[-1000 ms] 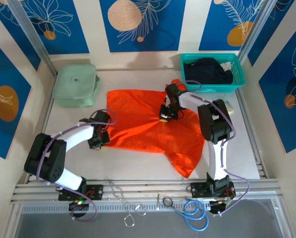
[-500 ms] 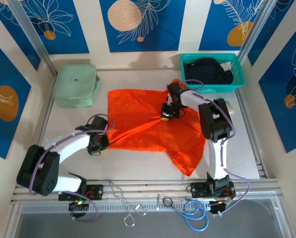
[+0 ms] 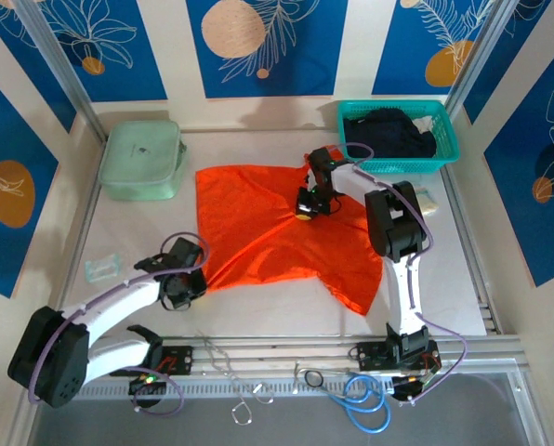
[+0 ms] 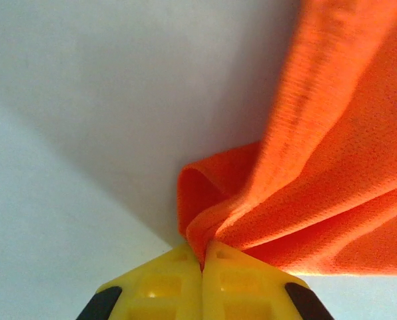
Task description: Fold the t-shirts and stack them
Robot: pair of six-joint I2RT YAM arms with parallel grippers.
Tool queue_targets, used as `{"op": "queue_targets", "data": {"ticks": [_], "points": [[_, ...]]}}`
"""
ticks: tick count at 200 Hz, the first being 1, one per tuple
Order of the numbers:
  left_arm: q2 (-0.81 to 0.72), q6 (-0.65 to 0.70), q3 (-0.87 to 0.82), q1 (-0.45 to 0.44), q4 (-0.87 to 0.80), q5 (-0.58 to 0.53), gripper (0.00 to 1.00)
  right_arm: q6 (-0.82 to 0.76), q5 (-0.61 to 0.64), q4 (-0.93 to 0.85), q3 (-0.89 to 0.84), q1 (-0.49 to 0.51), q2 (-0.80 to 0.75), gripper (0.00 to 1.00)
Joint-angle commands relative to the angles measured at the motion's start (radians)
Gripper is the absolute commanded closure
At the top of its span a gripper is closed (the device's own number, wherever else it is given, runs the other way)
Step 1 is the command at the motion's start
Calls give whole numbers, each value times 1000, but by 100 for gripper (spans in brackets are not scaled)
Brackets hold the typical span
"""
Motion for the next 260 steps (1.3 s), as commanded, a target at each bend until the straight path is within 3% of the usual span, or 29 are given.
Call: {"op": "queue_targets", "data": {"ticks": [1,26,59,89,114,137,185,225,260], "points": [[-6,-38,-5,-8,-59,12,100,-73,13,-125,54,70,-18,100],[35,-41,-12,-10,2,32,100,-119,-49,-173,192,168,-25,98],[82,-34,6,-15,17,28,100,-105,-117,-246,398,236,135,100],[11,-22,60,-8,-131,-106,99,-83,-98,-199,334,231,111,100],[-59,18,136,25,-254,-200,96,-86,-56,-154,170,182,-39,100],[-66,46,191,31,-279,-217,90,-87,2,-124,-28,126,-219,100],[8,103,301,28,-248,-153,55,-53,70,-50,-440,-62,-517,100],[196,223,512,29,-277,-176,41,-55,77,2,-525,-258,-547,100],[395,268,597,31,-123,-157,41,-7,96,65,-508,-354,-480,100]]}}
